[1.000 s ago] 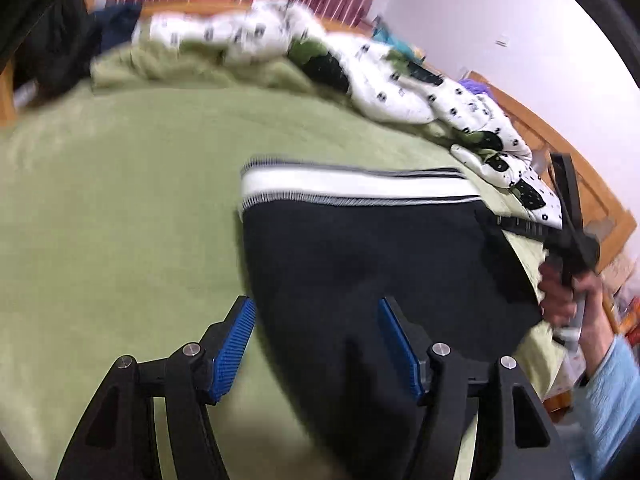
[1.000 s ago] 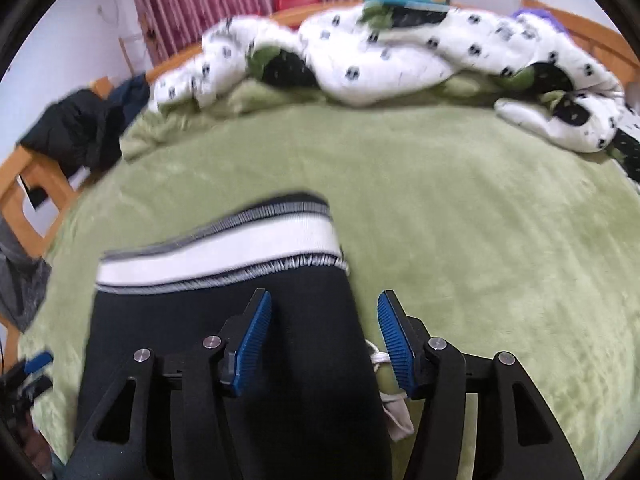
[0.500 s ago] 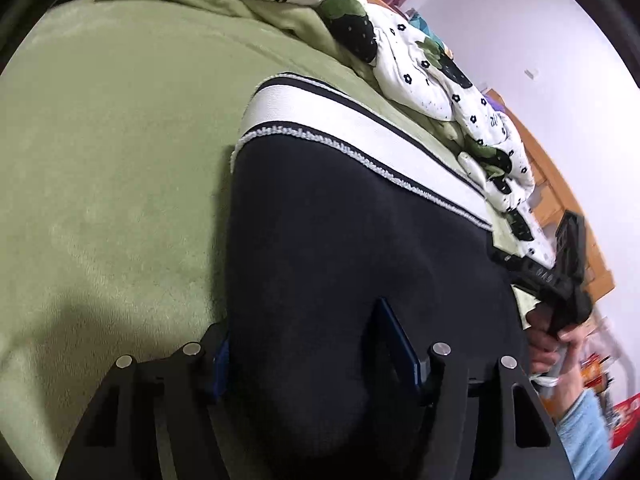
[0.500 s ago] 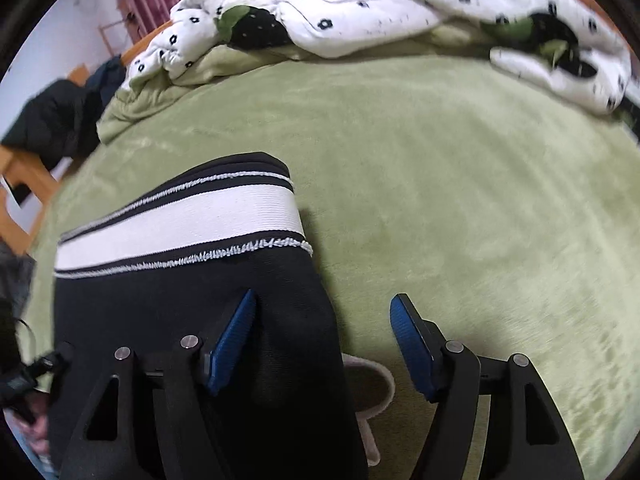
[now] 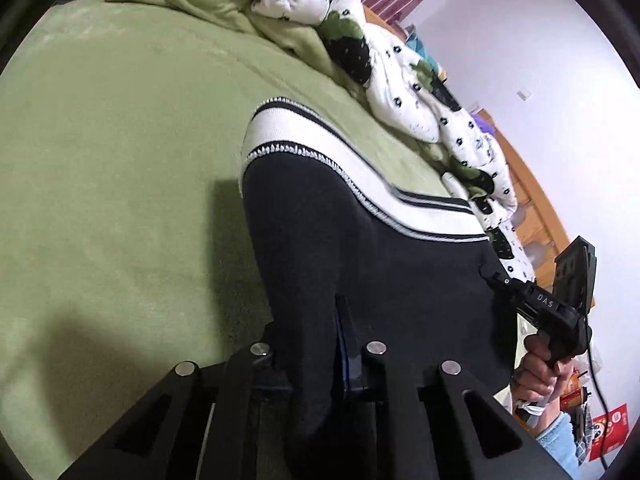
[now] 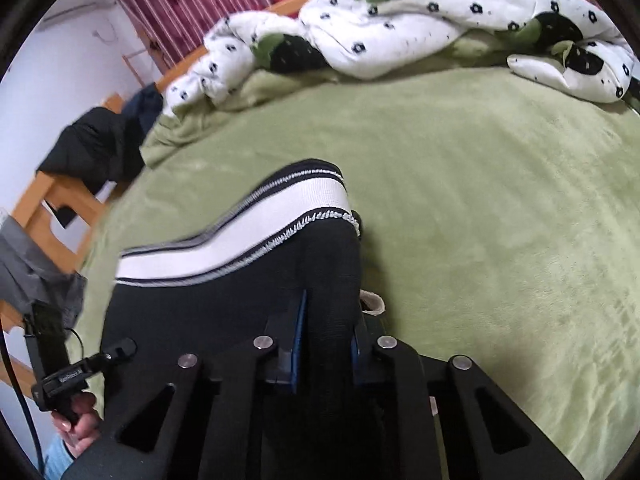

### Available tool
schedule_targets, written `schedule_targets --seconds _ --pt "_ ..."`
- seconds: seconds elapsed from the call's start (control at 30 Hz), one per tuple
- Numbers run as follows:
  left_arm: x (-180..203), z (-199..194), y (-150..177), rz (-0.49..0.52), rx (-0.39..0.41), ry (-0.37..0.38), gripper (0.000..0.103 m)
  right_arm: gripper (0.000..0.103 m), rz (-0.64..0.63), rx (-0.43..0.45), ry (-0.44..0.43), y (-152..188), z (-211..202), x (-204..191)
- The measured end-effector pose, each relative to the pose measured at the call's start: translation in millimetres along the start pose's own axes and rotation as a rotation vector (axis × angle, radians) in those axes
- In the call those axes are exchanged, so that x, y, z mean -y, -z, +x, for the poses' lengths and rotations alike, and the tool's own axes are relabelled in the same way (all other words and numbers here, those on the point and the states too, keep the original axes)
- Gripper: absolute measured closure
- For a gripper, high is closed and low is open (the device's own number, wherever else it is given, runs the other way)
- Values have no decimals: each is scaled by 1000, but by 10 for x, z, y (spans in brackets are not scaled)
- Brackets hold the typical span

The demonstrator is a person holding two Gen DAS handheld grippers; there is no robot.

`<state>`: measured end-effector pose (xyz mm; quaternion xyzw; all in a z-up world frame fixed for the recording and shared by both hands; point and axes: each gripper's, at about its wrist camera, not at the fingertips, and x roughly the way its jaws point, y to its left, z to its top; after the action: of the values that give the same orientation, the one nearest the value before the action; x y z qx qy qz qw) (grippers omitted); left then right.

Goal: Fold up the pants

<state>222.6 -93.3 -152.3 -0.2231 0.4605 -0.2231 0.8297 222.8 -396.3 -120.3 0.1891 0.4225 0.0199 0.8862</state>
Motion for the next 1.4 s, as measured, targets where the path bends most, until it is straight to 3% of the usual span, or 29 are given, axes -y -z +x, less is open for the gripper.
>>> schedule_targets --seconds 0.17,0.33,0.43,0.5,0.57,0.63,0.67,0.73,0.8,0.87,0.9,0.97,1.03,1.07,1.13,1.17,1.2,1.27,1.3,1.37,1.4 --pt "-180 -453 -89 22 46 -55 91 87 -35 -7 -76 48 -50 -489" --pt "-874 -1039 -285 -124 95 -66 91 88 -140 -57 -144 304 15 -1236" --pt "-1210 -1027 -344 -137 17 -148 90 88 -197 -58 -158 481 97 -1534" --pt "-1315 -888 -331 -148 -40 -160 85 83 -208 -56 -87 538 236 -1532" --pt "-1303 -815 -316 -137 -57 -195 68 78 -241 -129 30 590 501 -1430" --pt "-1197 -851 -331 -72 -41 -266 67 74 -234 -126 28 575 490 -1335" --pt "-1144 -883 -344 -41 -27 -316 65 67 -231 -131 34 552 437 -1313" --pt "-1020 -989 -376 26 36 -394 63 67 -222 -103 54 459 317 -1342" --pt "-943 -1028 -436 61 70 -372 52 61 -188 -40 24 356 210 -1352" --pt "-897 -977 -545 63 89 -324 52 47 -144 -32 -5 241 300 -1358" --pt "-895 -933 -589 63 87 -315 52 44 -133 -38 0 212 367 -1359" --pt "-955 -788 -678 55 78 -332 52 44 -88 -84 22 154 672 -1342" --pt "-1116 -607 -746 -7 51 -343 52 46 -18 -93 -49 120 842 -1287" --pt "-1176 -557 -766 -43 43 -314 67 48 -8 -85 -45 115 886 -1279" --pt "-1248 -605 -797 -109 69 -221 87 65 -56 -33 -9 55 779 -1357" --pt "-1215 -688 -808 -120 107 -187 87 79 -51 1 -35 21 654 -1384" --pt "-1141 -757 -829 -82 141 -184 87 81 -75 39 -80 -18 493 -1456" --pt "-1099 -652 -819 -35 117 -259 87 81 -214 74 -8 18 433 -1640" --pt "-1132 -561 -796 -42 93 -278 86 81 -249 48 49 72 544 -1670" --pt "-1199 -419 -745 -59 67 -307 80 80 -237 -11 133 191 885 -1569" --pt "-1170 -434 -741 -52 74 -318 78 79 -221 19 113 191 880 -1514"
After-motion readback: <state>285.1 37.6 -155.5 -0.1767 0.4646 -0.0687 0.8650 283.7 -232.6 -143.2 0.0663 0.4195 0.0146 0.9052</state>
